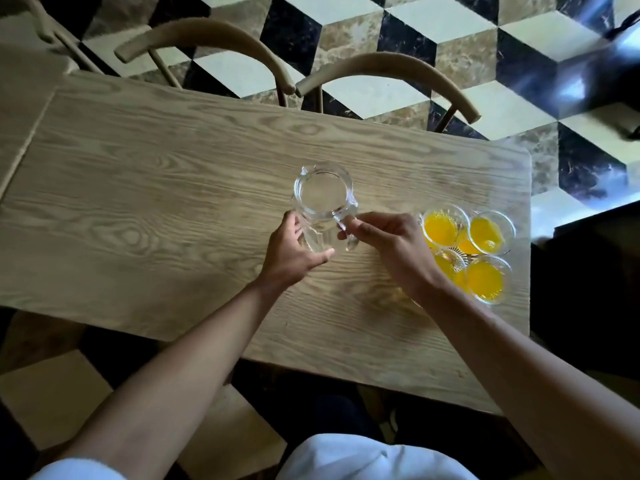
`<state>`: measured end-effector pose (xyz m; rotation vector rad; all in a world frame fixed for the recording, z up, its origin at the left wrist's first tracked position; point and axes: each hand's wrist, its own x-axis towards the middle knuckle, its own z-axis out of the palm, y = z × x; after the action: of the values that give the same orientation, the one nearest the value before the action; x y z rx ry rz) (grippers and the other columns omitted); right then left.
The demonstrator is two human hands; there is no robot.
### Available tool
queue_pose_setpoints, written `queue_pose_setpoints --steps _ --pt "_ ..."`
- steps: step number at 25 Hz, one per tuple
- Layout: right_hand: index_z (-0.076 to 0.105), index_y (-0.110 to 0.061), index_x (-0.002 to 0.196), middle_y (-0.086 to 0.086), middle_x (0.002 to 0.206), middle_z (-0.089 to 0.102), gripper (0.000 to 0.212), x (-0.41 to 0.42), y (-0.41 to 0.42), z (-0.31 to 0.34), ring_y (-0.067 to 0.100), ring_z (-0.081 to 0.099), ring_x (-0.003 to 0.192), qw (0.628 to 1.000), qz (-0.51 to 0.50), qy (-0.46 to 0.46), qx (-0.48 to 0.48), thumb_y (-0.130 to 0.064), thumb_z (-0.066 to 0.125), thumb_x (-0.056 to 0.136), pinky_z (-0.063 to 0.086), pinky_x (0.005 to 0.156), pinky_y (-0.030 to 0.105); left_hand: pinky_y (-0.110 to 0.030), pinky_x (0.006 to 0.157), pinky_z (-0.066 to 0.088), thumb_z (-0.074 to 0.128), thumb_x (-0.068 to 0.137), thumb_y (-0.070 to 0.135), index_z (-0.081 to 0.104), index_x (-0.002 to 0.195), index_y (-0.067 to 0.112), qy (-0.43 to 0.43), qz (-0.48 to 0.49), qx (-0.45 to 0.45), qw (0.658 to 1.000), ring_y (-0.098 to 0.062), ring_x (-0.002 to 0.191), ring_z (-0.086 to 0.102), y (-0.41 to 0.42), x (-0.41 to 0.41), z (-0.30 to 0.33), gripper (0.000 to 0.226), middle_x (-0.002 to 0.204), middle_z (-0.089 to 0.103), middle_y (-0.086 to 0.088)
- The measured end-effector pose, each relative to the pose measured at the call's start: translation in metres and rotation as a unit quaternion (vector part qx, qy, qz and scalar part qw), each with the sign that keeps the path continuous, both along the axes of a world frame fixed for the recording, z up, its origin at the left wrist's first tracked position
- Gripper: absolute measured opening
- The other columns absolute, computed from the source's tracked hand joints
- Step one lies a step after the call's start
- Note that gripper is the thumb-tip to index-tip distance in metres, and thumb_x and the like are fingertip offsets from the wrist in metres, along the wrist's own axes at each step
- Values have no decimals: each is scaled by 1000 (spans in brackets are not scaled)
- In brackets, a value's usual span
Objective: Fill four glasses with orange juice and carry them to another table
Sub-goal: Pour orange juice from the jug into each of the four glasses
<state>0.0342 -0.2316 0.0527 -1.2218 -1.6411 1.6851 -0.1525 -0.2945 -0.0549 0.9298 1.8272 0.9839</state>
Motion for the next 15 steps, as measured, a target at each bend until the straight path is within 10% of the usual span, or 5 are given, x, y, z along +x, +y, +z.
queue_pose_setpoints --steps 7,15 --pt "82 -16 104 -2 100 81 20 -2 -17 -21 15 74 106 1000 -17 10 -13 -30 73 93 59 87 31 8 87 38 100 62 10 59 140 9 91 -231 -31 968 -8 116 64 52 -43 4 87 128 65 6" --pt "81 -12 106 -8 107 79 18 -10 -23 -24 6 72 108 996 -65 60 -16 -22 75 92 56 91 22 -9 104 42 99 65 8 58 140 10 115 -349 -33 930 -15 125 63 85 -55 10 85 137 66 -5"
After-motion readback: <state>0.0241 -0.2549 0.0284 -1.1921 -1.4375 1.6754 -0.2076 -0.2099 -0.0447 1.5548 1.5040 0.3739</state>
